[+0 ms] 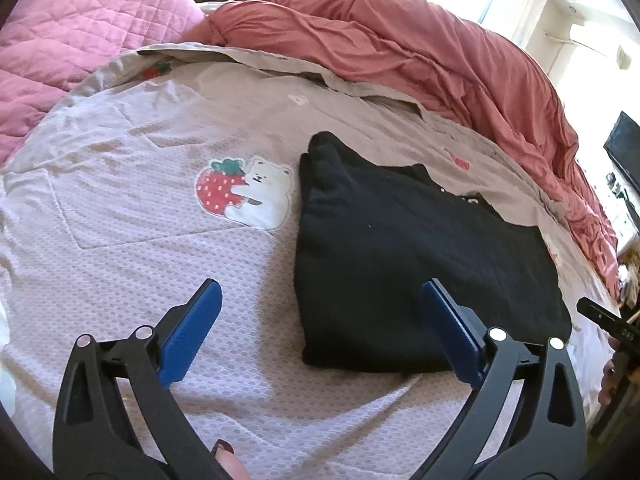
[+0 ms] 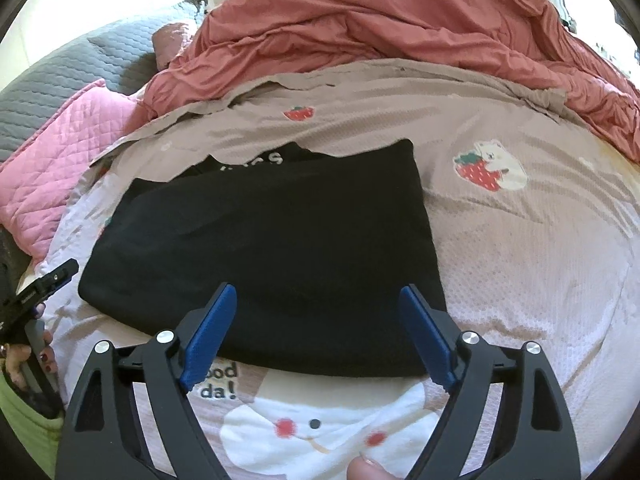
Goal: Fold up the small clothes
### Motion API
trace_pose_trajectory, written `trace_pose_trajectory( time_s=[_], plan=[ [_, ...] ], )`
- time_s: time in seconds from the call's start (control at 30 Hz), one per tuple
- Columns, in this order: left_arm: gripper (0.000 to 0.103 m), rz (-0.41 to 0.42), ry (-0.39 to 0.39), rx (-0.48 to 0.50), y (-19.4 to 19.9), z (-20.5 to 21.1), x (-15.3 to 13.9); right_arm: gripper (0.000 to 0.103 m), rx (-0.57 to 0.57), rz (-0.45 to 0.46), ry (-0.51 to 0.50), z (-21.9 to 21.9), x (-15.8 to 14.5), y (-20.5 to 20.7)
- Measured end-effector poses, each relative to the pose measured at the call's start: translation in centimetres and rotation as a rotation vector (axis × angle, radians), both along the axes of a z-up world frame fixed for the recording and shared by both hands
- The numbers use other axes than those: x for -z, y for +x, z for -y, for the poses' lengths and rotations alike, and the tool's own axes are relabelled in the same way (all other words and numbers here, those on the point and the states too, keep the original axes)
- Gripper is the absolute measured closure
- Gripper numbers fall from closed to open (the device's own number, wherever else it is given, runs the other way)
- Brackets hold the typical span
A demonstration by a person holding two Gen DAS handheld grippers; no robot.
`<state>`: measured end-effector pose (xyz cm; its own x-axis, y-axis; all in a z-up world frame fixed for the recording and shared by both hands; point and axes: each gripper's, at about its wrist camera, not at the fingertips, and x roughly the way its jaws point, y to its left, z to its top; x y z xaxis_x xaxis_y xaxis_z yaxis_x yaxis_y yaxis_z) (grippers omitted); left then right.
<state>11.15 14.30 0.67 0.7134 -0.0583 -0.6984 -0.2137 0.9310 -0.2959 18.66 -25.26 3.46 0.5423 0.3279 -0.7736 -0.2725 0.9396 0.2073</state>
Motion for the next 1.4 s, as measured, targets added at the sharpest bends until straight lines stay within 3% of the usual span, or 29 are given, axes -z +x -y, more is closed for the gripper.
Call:
trace_pose_trajectory(
  time_s=[0.57, 1.07, 1.4],
  plan=[
    [0.010, 0.038, -0.021, -0.080, -0.9, -2.5, -0.9, 0.020, -0.139, 0.050, 0.016, -6.6, -1.8, -1.2],
    [0.010, 0.028, 0.054, -0.143, -0.7, -4.2, -1.5, 0.020, -0.402, 0.119, -0.036, -18.4, -1.3, -3.6],
    [0.010, 0.006, 0.087, -0.147, 0.5, -4.8, -1.3, 0.020, -0.498, 0.128, -0.058, -23.1, 0.1, -4.3]
  ],
)
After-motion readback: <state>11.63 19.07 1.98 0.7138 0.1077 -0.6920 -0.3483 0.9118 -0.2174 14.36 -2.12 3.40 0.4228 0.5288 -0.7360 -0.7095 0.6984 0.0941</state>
